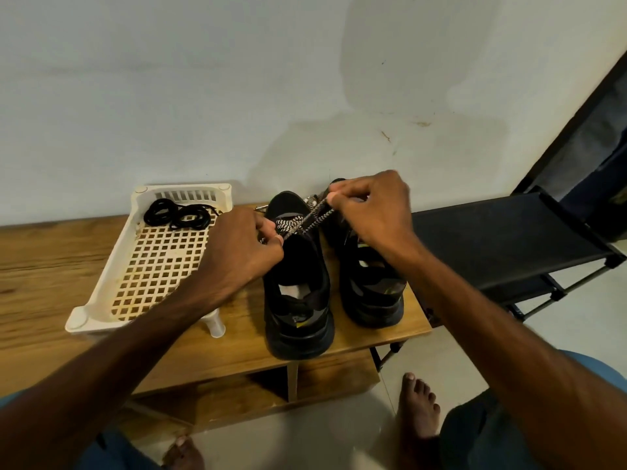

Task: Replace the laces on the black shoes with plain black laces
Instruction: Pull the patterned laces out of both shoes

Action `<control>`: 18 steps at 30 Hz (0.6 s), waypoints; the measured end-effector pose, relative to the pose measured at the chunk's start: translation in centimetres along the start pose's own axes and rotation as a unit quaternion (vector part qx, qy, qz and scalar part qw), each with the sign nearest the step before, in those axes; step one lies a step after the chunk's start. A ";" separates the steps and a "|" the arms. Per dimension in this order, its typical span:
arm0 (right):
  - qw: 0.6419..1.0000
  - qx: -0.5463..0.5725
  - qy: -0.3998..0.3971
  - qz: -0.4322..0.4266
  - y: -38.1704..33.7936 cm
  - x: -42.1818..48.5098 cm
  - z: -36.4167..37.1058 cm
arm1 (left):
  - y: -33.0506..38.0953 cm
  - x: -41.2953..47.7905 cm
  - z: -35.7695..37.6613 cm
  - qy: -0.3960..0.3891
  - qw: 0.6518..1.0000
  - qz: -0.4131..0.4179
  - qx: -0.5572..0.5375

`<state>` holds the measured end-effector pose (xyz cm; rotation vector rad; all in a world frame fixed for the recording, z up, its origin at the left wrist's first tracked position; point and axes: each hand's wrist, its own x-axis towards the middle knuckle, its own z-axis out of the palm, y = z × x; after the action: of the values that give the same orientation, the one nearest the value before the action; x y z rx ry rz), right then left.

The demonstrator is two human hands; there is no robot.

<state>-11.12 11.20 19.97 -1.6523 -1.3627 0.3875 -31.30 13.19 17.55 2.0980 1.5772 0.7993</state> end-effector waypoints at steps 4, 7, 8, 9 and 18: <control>0.997 -0.075 -0.016 -0.002 0.6 -0.5 -0.8 | 0.2 -0.2 0.3 0.005 1.000 0.009 0.001; 0.972 -0.153 -0.091 -0.153 0.0 -1.7 1.0 | 0.1 -0.2 0.3 0.007 1.000 0.014 0.004; 0.954 -0.195 -0.125 -0.192 -0.3 -2.0 1.7 | 0.0 -0.1 0.3 0.004 1.000 0.013 0.003; 0.933 -0.241 -0.153 -0.218 -0.5 -2.2 2.4 | -0.1 -0.1 0.3 0.001 1.000 0.011 0.002; 0.925 -0.258 -0.186 -0.208 -1.0 -1.2 2.7 | -0.1 -0.2 0.1 0.007 1.000 0.011 -0.021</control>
<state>-14.13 11.28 18.98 -1.6821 -2.1973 0.0882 -31.32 13.00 17.37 2.0876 1.5336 0.8500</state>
